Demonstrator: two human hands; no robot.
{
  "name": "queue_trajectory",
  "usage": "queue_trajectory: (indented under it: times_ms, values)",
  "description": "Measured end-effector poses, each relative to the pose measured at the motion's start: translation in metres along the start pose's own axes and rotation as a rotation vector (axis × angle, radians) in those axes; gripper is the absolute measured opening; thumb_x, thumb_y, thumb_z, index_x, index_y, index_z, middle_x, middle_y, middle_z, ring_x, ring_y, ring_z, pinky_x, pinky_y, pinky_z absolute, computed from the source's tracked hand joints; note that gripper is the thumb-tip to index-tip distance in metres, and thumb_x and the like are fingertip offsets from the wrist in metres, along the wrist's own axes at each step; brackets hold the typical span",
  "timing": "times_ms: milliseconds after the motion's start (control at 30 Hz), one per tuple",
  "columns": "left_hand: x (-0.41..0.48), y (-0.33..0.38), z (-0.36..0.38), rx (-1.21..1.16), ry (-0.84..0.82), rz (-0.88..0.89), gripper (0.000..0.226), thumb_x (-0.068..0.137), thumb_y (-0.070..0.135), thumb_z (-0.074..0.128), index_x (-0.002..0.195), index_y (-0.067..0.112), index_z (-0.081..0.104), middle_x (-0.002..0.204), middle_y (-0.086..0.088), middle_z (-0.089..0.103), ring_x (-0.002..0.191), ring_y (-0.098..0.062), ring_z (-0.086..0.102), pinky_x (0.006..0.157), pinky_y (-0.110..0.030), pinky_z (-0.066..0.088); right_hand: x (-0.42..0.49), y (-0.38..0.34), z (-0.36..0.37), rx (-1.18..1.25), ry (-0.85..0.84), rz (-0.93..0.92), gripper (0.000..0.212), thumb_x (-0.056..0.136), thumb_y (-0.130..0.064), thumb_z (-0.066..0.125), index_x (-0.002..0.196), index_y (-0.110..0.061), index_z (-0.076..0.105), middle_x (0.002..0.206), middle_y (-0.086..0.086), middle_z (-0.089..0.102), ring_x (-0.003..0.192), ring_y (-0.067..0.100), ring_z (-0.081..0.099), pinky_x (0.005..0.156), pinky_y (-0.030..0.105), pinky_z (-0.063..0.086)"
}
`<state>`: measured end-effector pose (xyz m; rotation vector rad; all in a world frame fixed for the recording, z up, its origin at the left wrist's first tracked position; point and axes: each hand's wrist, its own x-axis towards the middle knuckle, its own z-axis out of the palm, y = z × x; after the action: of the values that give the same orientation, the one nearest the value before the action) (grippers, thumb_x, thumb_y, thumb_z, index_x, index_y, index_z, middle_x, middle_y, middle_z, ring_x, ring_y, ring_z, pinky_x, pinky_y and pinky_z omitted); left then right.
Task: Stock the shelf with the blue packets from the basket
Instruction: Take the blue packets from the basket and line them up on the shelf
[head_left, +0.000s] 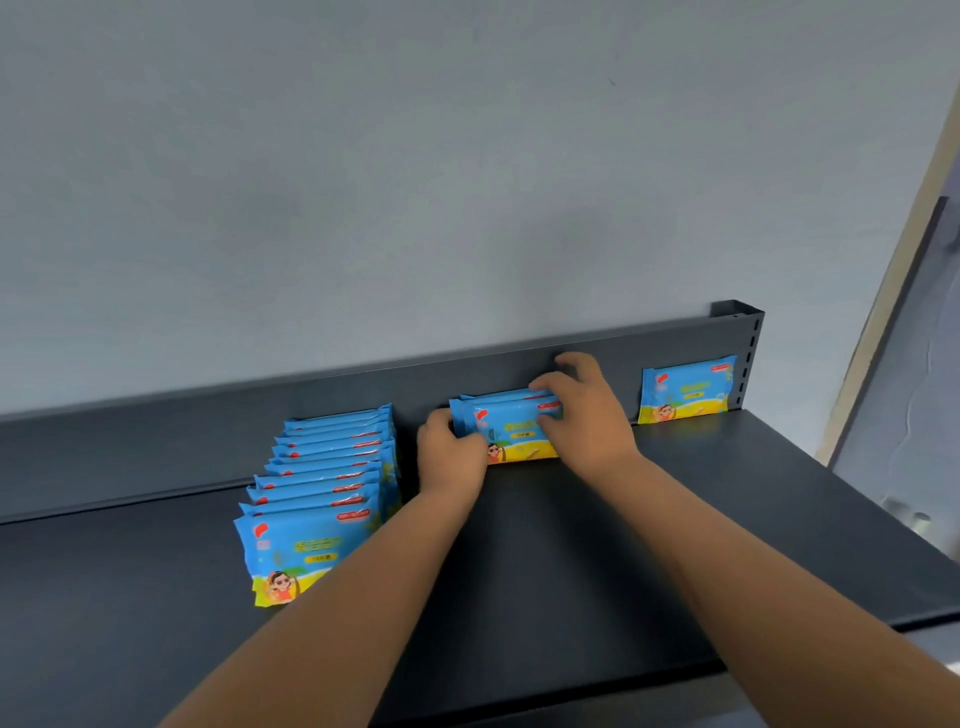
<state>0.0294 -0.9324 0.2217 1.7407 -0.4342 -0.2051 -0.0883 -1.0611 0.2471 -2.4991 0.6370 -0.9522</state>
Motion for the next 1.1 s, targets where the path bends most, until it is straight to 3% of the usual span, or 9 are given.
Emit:
queue_trajectory:
  times_ms: [200, 367, 533, 600, 667, 767, 900, 1000, 1100]
  values:
    - [-0.004, -0.003, -0.001, 0.075, -0.003, 0.048, 0.033, 0.095, 0.019, 0.068, 0.126, 0.022, 0.057, 0.123, 0.000, 0.064, 0.106, -0.015, 0.067, 0.086, -0.036, 0.060, 0.000, -0.010, 0.009, -0.045, 0.022, 0.039, 0.049, 0.089, -0.011, 0.072, 0.135, -0.021, 0.059, 0.148, -0.002, 0.039, 0.129, 0.020, 0.051, 0.100, 0.034, 0.054]
    - [-0.002, -0.005, -0.007, 0.121, -0.011, 0.075, 0.035, 0.099, 0.019, 0.066, 0.133, 0.019, 0.057, 0.126, 0.002, 0.065, 0.108, -0.011, 0.063, 0.075, -0.020, 0.049, 0.000, -0.014, 0.009, -0.111, -0.001, 0.061, 0.052, 0.092, -0.016, 0.071, 0.141, -0.020, 0.053, 0.146, -0.002, 0.041, 0.128, 0.018, 0.051, 0.100, 0.036, 0.055]
    - [-0.007, 0.003, -0.011, 0.187, 0.056, 0.069, 0.039, 0.100, 0.024, 0.064, 0.136, 0.010, 0.056, 0.133, -0.006, 0.060, 0.118, -0.023, 0.063, 0.091, -0.032, 0.053, -0.001, -0.023, 0.008, -0.197, -0.016, 0.081, 0.056, 0.092, -0.022, 0.071, 0.144, -0.017, 0.051, 0.150, 0.001, 0.043, 0.132, 0.024, 0.049, 0.104, 0.040, 0.051]
    - [-0.018, 0.017, -0.009, 0.266, 0.148, 0.071, 0.043, 0.103, 0.031, 0.058, 0.134, 0.003, 0.053, 0.136, -0.012, 0.052, 0.117, -0.028, 0.060, 0.086, -0.030, 0.047, -0.001, -0.027, 0.009, -0.240, -0.016, 0.080, 0.060, 0.093, -0.025, 0.069, 0.148, -0.014, 0.047, 0.156, 0.004, 0.040, 0.142, 0.026, 0.041, 0.111, 0.041, 0.043]
    - [-0.033, 0.033, -0.008, 0.314, 0.155, 0.150, 0.052, 0.105, 0.034, 0.052, 0.144, 0.002, 0.044, 0.147, -0.012, 0.043, 0.128, -0.028, 0.054, 0.094, -0.031, 0.045, -0.002, -0.034, 0.008, -0.248, 0.010, 0.073, 0.063, 0.095, -0.027, 0.066, 0.152, -0.012, 0.043, 0.163, 0.008, 0.035, 0.153, 0.028, 0.028, 0.120, 0.041, 0.031]
    - [-0.051, 0.052, -0.017, 0.452, 0.083, 0.356, 0.065, 0.106, 0.039, 0.045, 0.159, 0.005, 0.025, 0.165, -0.011, 0.027, 0.153, -0.026, 0.027, 0.123, -0.039, 0.030, -0.009, -0.050, 0.005, -0.216, 0.069, 0.064, 0.062, 0.100, -0.036, 0.058, 0.154, -0.011, 0.040, 0.166, 0.009, 0.030, 0.158, 0.027, 0.016, 0.126, 0.044, 0.018]
    - [-0.063, 0.068, -0.053, 0.850, 0.097, 0.569, 0.069, 0.108, 0.050, 0.027, 0.163, 0.009, 0.017, 0.172, -0.008, 0.009, 0.159, -0.026, -0.004, 0.129, -0.044, 0.006, -0.027, -0.083, -0.004, -0.203, 0.092, 0.036, 0.066, 0.104, -0.047, 0.037, 0.159, -0.011, 0.032, 0.170, 0.007, 0.023, 0.159, 0.024, 0.006, 0.128, 0.043, 0.008]
    - [-0.080, 0.072, -0.087, 0.830, 0.124, 0.472, 0.069, 0.105, 0.057, 0.024, 0.163, 0.018, 0.022, 0.173, 0.000, 0.009, 0.159, -0.022, -0.008, 0.129, -0.046, 0.005, -0.046, -0.112, -0.004, -0.153, 0.054, 0.034, 0.074, 0.102, -0.058, 0.023, 0.162, -0.013, 0.026, 0.170, 0.003, 0.021, 0.159, 0.019, 0.004, 0.128, 0.039, 0.005]
    - [-0.098, 0.061, -0.135, 0.838, 0.232, 0.383, 0.070, 0.104, 0.060, 0.022, 0.161, 0.020, 0.026, 0.172, 0.003, 0.014, 0.159, -0.022, -0.005, 0.128, -0.047, 0.006, -0.062, -0.148, 0.008, -0.051, 0.022, -0.013, 0.075, 0.103, -0.061, 0.028, 0.162, -0.014, 0.026, 0.170, 0.001, 0.024, 0.159, 0.017, 0.007, 0.129, 0.039, 0.011]
